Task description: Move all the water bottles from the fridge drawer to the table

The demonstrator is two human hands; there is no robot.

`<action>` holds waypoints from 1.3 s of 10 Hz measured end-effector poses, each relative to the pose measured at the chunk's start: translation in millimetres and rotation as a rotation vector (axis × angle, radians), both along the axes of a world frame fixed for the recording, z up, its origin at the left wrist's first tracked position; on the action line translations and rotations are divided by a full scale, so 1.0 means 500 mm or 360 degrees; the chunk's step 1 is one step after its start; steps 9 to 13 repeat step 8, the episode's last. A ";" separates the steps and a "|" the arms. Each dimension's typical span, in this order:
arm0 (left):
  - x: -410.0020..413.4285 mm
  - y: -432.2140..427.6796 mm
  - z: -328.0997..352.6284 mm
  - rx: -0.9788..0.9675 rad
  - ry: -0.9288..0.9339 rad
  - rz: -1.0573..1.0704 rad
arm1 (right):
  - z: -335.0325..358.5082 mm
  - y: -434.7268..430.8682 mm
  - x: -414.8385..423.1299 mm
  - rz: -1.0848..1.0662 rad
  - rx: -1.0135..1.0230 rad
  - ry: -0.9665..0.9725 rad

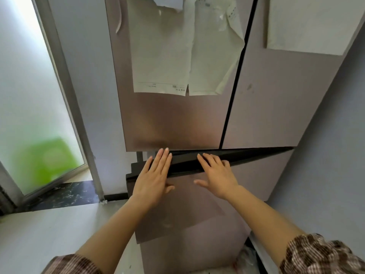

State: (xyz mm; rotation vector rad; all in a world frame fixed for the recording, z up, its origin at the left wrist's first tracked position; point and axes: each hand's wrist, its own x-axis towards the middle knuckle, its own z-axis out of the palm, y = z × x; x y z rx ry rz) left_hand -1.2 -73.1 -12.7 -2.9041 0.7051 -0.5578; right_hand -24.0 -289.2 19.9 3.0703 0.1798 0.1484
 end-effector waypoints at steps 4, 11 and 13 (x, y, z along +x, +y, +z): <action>0.153 0.040 -0.046 0.0017 -0.0384 -0.0211 | -0.027 -0.014 0.109 0.0390 -0.0444 -0.0528; 0.178 0.041 -0.078 0.0002 -0.0583 -0.0214 | 0.016 0.000 0.098 0.0600 0.0289 -0.0783; 0.178 0.041 -0.078 0.0002 -0.0583 -0.0214 | 0.016 0.000 0.098 0.0600 0.0289 -0.0783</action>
